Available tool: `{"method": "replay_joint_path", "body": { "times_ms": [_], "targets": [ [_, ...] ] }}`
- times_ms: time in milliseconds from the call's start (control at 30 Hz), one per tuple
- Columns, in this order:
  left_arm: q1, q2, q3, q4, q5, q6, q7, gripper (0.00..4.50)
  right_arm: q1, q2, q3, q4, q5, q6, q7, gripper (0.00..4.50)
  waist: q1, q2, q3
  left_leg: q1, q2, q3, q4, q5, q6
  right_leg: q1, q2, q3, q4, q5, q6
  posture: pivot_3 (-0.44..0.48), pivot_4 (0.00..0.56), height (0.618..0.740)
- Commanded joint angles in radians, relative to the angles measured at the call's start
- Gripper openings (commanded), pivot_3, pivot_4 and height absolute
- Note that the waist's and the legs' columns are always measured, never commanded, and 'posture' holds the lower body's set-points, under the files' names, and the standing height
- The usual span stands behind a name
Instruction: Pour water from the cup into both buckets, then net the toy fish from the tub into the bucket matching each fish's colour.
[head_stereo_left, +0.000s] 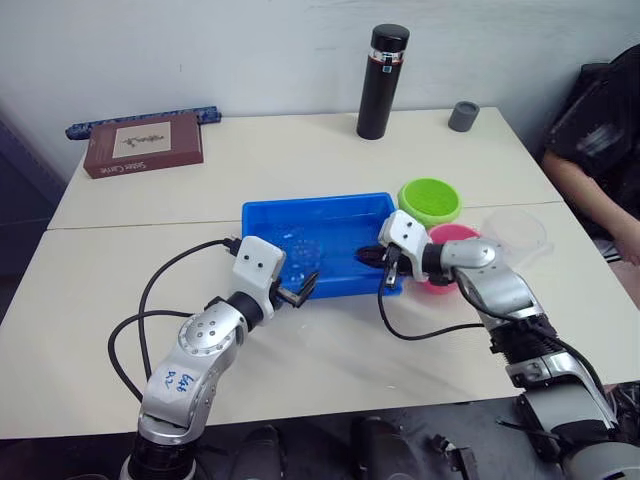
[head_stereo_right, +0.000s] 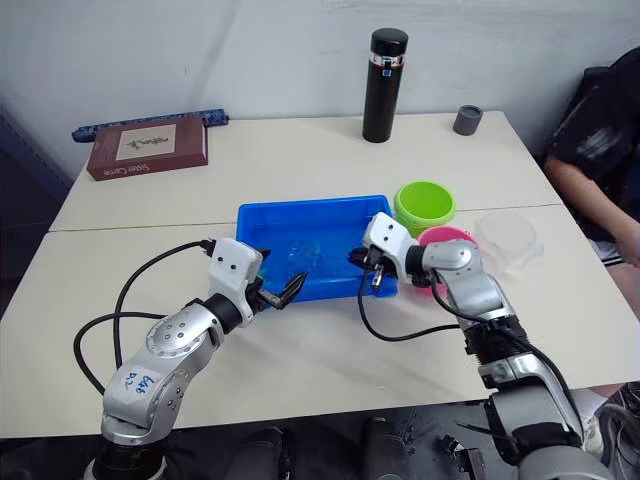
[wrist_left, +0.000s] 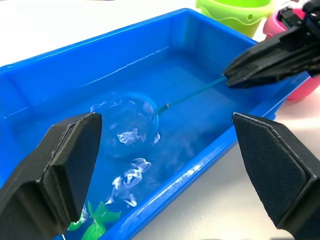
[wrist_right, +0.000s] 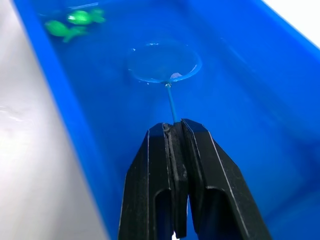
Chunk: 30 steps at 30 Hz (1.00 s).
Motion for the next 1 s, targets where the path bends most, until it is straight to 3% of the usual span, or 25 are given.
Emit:
{"method": "replay_joint_path", "body": {
  "times_ms": [33,600,1000],
  "targets": [
    [-0.011,0.000,0.000,-0.021,0.007,-0.023,-0.002,4.48,-0.005,0.006,-0.006,-0.030,-0.003,-0.054,0.006,0.00,0.000,0.000,0.000,0.000,0.000,0.000,0.000,0.000,0.000,0.000,0.000,0.000,0.000,0.000,0.000,0.000,0.150,0.740],
    [-0.008,-0.008,0.000,-0.022,0.011,-0.023,0.006,4.48,0.053,0.018,0.025,-0.204,0.036,0.029,0.091,0.00,0.001,0.000,0.000,0.000,0.000,0.000,0.000,0.000,0.000,0.000,0.000,0.000,0.000,0.000,0.000,0.000,0.150,0.740],
    [-0.006,-0.008,0.003,-0.024,0.012,-0.023,0.005,4.48,0.046,0.019,0.027,-0.169,0.018,0.019,0.093,0.00,0.000,0.000,0.000,0.000,0.000,0.000,0.000,0.000,0.000,0.000,0.000,0.000,0.000,0.000,0.000,0.000,0.150,0.740]
  ]
}}
